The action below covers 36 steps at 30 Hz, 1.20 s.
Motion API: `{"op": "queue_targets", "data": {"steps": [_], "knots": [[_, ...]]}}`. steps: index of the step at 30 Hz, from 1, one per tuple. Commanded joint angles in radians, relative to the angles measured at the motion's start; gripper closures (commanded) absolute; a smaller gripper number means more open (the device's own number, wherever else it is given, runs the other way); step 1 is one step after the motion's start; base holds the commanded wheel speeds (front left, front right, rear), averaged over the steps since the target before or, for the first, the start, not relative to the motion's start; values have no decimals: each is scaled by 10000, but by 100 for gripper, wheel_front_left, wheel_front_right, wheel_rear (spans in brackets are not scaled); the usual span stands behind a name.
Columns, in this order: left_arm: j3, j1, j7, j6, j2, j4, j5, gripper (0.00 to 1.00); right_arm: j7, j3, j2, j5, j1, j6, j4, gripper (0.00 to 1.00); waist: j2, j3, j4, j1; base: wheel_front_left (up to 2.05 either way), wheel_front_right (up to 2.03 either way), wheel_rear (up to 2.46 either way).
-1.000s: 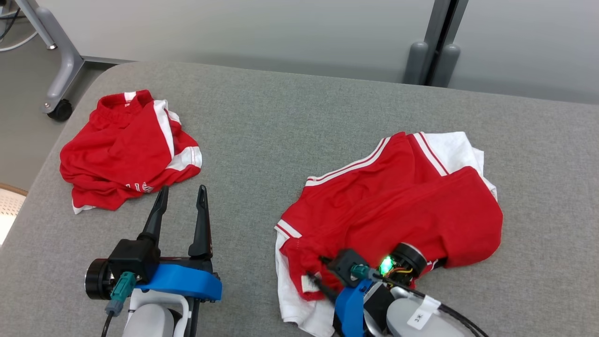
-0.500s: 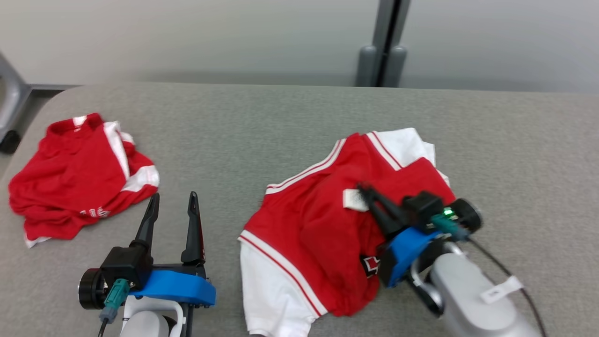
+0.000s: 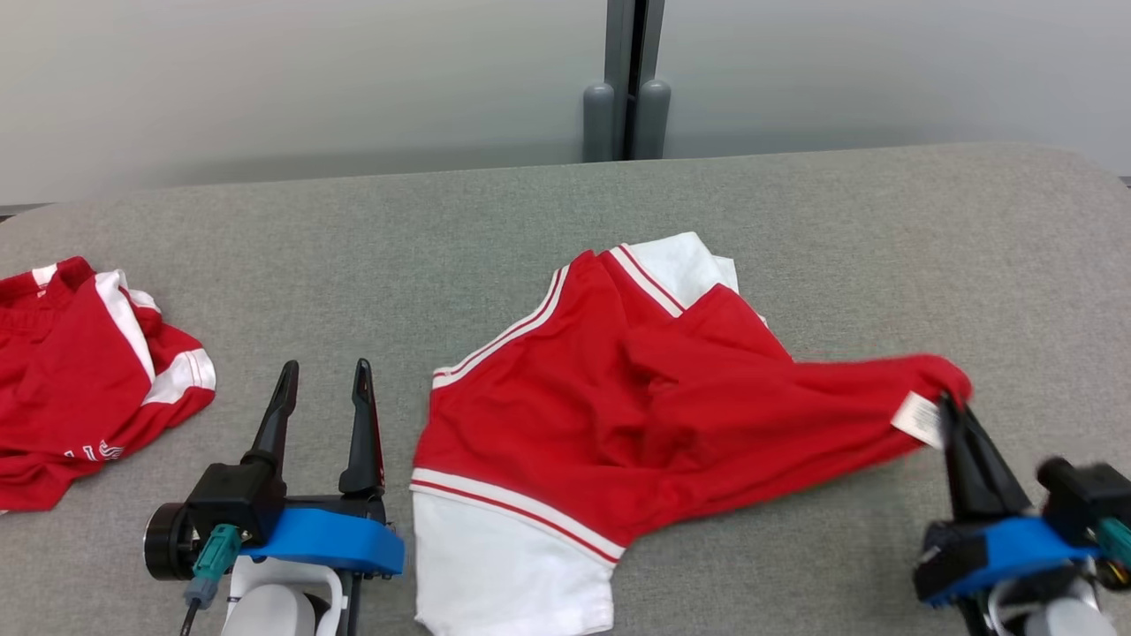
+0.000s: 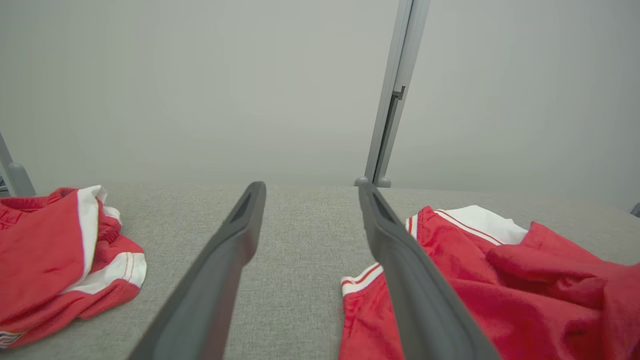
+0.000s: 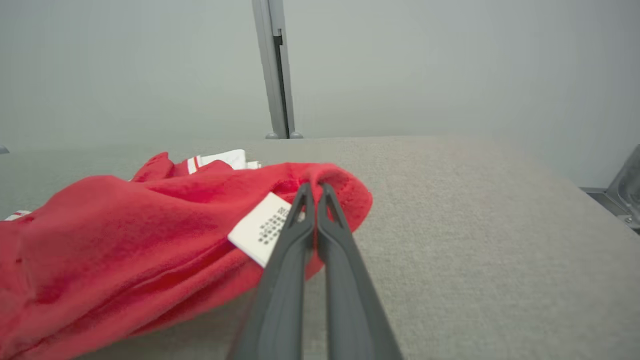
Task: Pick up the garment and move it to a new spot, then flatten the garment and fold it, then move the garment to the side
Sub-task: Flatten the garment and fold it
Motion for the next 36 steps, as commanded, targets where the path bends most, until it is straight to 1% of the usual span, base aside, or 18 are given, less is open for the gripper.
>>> {"op": "queue_targets", "data": {"steps": [1,4,7,8,9,10,14,18,24,28,32,36], "knots": [[-22,-100,-27,-17,-7,-14,16,0,67,-317,76,-36,384,5,-193,100,0,1,-17,0,0,0,0],[-25,-109,-28,-51,-7,0,29,0,212,-984,294,30,1019,5,-408,100,0,11,-50,0,0,0,0],[-20,-131,-28,-76,-7,26,52,0,485,-1388,458,-5,1435,5,-294,100,0,23,-46,0,0,0,0],[-19,-139,-27,-65,-9,30,60,0,563,-1463,508,48,1502,5,-257,96,0,24,-43,0,0,0,0],[-23,-150,-27,-73,-7,38,66,0,562,-1561,530,58,1544,5,-254,56,0,22,-33,0,0,0,0],[-24,-153,-27,-81,-8,46,63,0,505,-1703,556,72,1558,4,-272,0,0,17,-22,0,0,0,0],[21,-141,-28,-84,-8,50,68,0,228,-2063,672,-92,1427,5,-663,0,0,1,-8,0,0,0,0],[60,-125,-28,-98,-5,71,103,0,-1,-2159,686,-261,1146,5,-1360,0,0,-38,19,0,0,0,0],[152,-8,-28,-116,13,54,163,0,-253,-1554,718,-393,778,5,-2558,0,0,-189,48,0,0,0,0],[162,5,-27,-141,34,32,201,0,-347,-957,721,-468,585,5,-3016,0,0,-211,81,0,0,0,0],[155,20,-28,-156,45,29,272,0,-377,-543,718,-540,457,5,-2860,0,0,-219,113,0,0,0,0],[72,-75,-27,-162,71,69,365,0,-387,-398,718,-586,382,5,-2522,0,0,-210,129,0,0,0,0]]}}
